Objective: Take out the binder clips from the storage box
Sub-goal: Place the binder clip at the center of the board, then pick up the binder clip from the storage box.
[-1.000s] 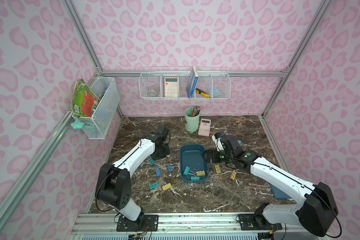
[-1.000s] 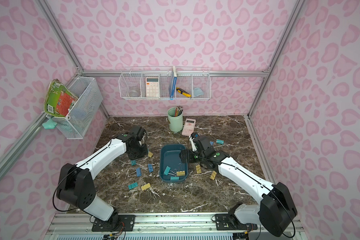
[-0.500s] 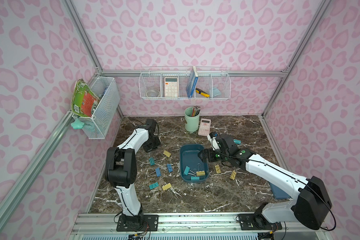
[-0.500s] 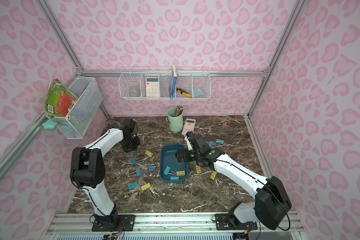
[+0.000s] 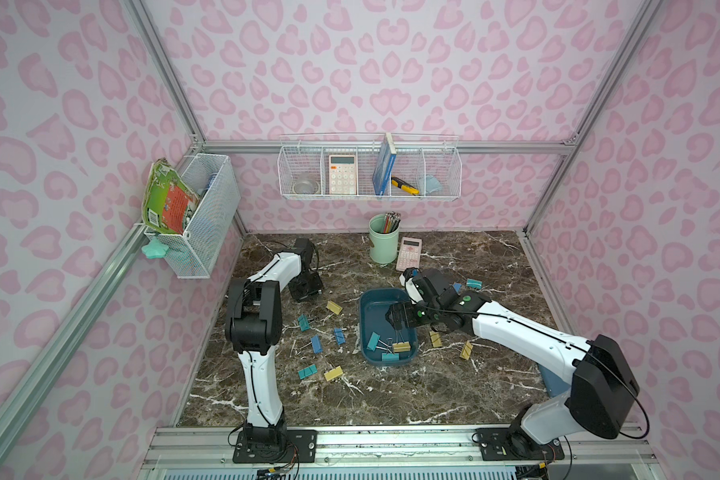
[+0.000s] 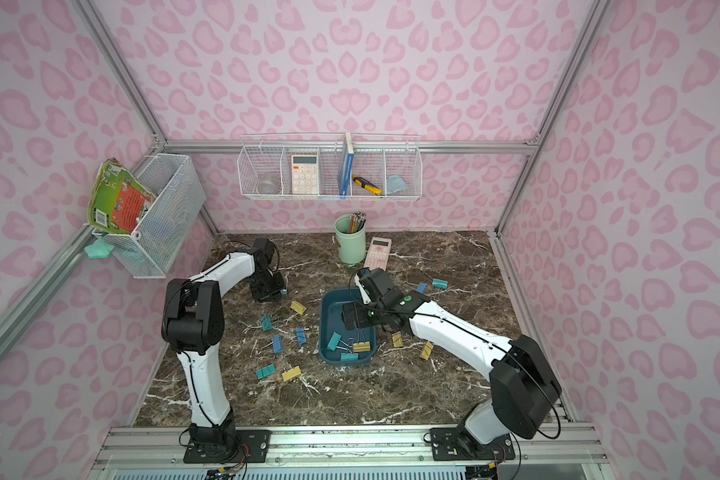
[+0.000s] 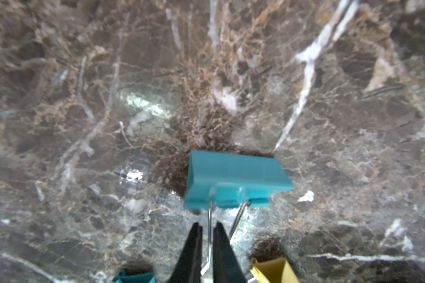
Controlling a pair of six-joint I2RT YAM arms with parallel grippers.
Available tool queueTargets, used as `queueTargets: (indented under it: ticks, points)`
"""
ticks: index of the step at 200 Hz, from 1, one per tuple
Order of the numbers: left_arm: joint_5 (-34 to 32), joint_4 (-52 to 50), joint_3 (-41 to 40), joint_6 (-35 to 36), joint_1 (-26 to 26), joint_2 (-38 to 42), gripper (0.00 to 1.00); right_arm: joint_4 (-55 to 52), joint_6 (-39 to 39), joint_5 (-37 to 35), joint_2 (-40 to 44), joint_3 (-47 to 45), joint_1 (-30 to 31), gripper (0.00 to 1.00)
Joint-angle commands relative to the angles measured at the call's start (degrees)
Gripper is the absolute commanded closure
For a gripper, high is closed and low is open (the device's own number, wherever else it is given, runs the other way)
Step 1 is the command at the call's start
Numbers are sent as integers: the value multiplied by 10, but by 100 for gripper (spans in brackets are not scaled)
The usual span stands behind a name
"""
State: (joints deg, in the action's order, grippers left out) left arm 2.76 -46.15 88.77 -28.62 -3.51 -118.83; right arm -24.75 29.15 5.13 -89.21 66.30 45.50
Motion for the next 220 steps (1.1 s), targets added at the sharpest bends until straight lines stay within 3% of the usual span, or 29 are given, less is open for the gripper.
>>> queueTargets:
  ticks: [1,8,25,63,83,111,123,144,220]
  points:
    - [15,5,-19,-13,0,32,70,-56,-12,-22,-38,32,12,1]
    - [19,9,-28,-15,0,45,63,-62,-11,-28,-48,39,17,1]
    - [26,10,-48,-20,0,75,61,-72,-1,-28,-68,49,23,6]
    - [54,16,-111,-43,1,172,60,-95,31,-28,-105,63,28,38]
    - [65,18,-142,-57,1,233,55,-99,47,-26,-123,66,33,48]
    - [72,21,-175,-69,1,310,43,-108,66,-35,-153,77,41,60]
    - [72,19,-186,-68,0,339,30,-110,72,-39,-164,81,42,67]
    - [65,7,-196,-65,0,380,11,-107,83,-46,-177,81,43,71]
    - [65,-10,-214,-64,1,447,2,-105,91,-51,-217,85,44,74]
